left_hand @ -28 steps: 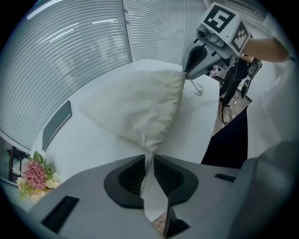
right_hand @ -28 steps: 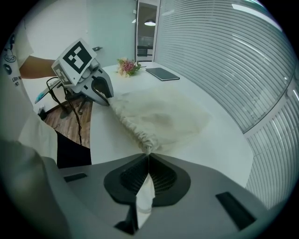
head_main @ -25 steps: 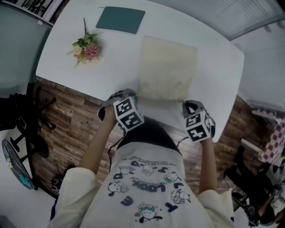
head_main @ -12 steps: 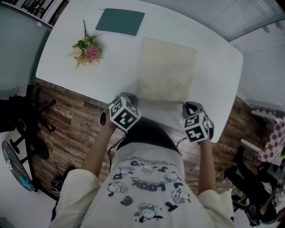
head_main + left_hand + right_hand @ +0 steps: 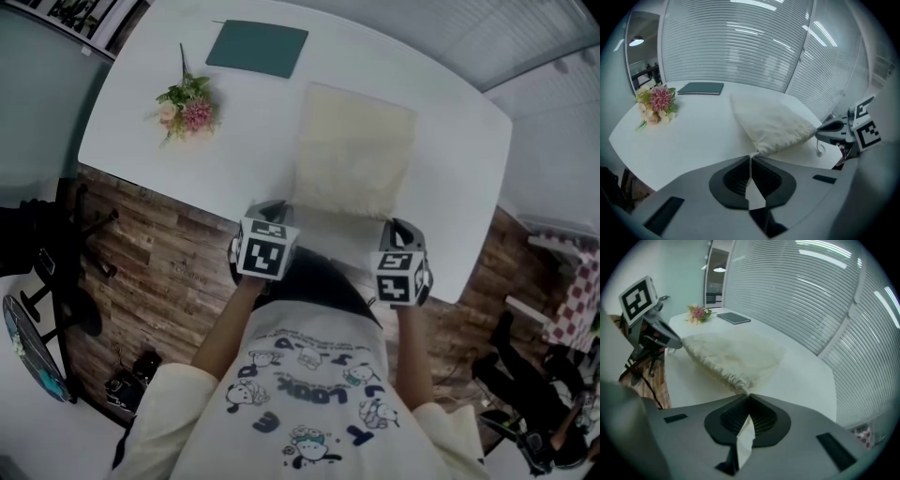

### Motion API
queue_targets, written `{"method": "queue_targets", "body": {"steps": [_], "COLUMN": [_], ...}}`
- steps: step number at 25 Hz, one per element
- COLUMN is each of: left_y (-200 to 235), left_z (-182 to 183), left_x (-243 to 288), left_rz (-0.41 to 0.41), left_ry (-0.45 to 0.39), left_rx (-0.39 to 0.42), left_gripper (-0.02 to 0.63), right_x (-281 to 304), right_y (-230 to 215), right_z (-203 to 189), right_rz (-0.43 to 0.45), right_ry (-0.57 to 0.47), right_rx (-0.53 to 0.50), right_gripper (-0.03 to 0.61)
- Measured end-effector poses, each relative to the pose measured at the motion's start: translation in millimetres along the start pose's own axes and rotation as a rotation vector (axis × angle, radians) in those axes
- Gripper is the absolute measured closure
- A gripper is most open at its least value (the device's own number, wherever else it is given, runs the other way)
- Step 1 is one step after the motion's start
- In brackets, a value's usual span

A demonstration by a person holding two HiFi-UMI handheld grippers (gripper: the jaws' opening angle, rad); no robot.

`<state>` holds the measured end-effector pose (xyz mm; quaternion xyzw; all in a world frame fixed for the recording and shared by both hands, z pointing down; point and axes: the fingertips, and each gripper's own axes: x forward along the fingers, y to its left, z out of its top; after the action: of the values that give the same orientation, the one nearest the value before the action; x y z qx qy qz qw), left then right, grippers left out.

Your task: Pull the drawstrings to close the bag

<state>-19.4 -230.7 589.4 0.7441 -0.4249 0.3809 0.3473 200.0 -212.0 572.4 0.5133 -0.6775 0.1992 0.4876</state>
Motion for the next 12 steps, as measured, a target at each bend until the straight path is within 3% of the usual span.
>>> {"method": "queue_targets", "body": {"steps": [5,7,12], "left_y": [2.1,0.8,6.5], "left_z": [2.1,6.5,15.7], "left_x": [-0.8,-6.1,-7.3], "left_rz": [0.000,-0.001,0.008], "left_ry": [-0.075,-0.108,-0.156], "left_rx": [-0.208,-0.255,-0.353], "left_gripper": [0.569,0.569,0.569], "right_x": [-1.3,-7.2,-14.1], "right_y": [-8.2,-12.8,-21.0], "right_z": [2.7,1.4,4.5], "right_rz": [-0.036,-0.046,-0.126], "right_ry": [-0.104,-0.142,-0.189], "right_rx": [0.287,0.389,0.492], "right_gripper": [0.561,0.561,0.561]}}
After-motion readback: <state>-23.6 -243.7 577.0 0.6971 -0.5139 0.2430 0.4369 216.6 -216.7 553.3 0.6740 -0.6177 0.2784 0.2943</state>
